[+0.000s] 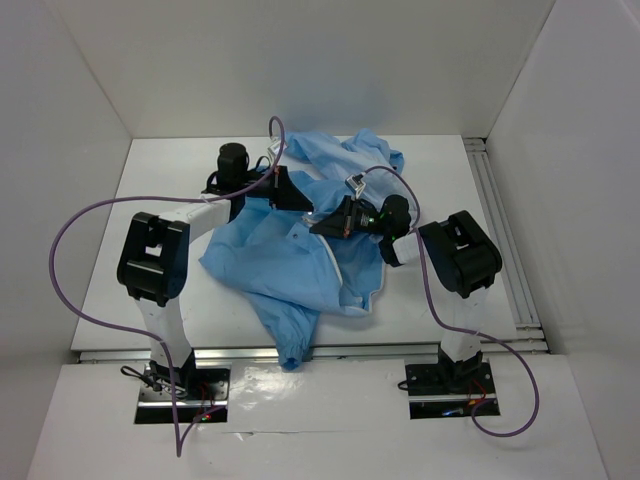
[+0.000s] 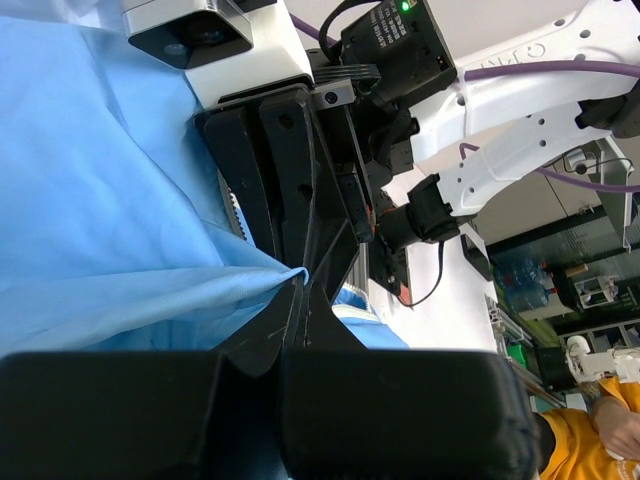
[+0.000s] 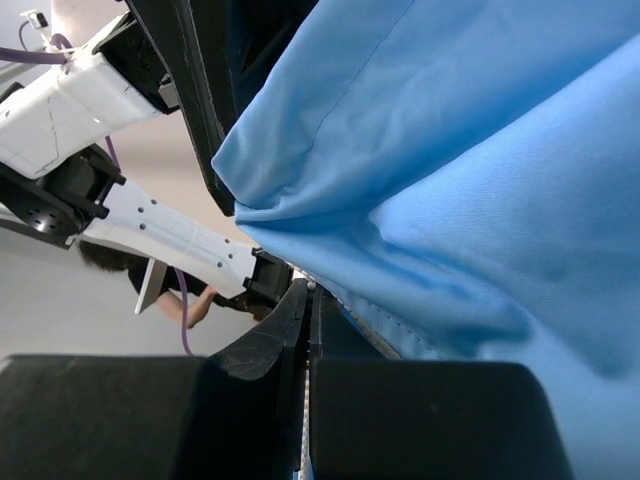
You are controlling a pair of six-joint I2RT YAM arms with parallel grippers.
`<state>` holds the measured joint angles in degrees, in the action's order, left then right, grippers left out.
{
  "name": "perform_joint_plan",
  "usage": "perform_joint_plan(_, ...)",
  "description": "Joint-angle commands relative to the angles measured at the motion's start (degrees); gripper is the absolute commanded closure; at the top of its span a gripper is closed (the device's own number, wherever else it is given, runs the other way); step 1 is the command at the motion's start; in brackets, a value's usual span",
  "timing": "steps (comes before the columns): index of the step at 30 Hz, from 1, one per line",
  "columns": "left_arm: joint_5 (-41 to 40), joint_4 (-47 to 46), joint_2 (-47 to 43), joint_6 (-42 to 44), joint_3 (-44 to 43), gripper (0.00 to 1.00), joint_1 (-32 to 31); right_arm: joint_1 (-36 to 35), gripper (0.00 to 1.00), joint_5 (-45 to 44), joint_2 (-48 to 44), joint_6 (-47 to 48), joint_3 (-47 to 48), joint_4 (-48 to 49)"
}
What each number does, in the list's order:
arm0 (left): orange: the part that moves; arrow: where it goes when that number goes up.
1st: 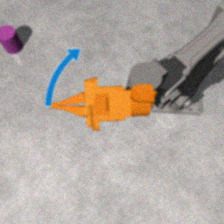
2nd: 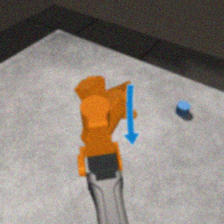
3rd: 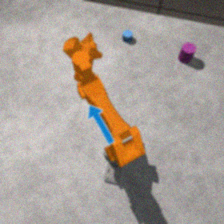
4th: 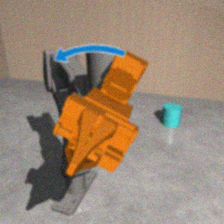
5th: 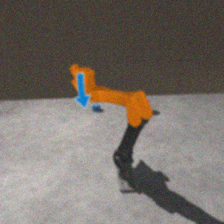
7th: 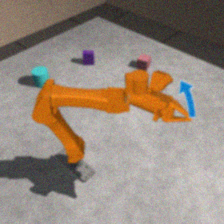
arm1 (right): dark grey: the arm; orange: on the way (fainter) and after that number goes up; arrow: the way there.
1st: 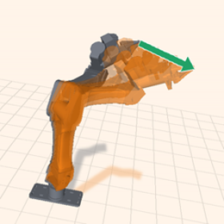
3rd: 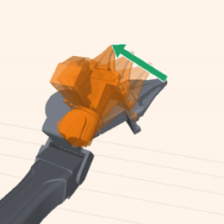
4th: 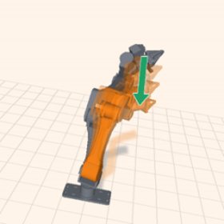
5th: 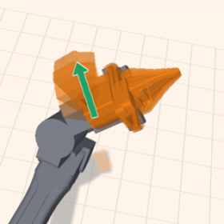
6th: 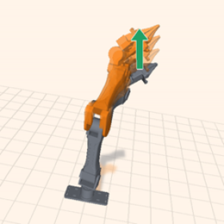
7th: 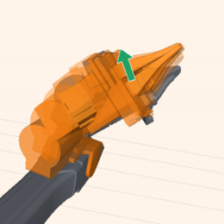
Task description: Zip up the jacket
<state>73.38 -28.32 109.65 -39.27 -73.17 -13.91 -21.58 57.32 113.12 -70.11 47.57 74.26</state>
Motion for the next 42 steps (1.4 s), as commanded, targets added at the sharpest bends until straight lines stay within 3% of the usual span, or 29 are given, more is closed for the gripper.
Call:
perform_joint_plan(1,1.1,-2.7,-0.3,0.8,-0.3,1.00,0.7,0.8,1.00,1.5,-1.1,-0.8,-0.8,27.6)
perform_joint_plan(42,-1.1,7.8,0.1,8.2,-1.9,1.00,0.2,-0.7,1.00,3.9,-4.0,-0.3,1.2,26.7)
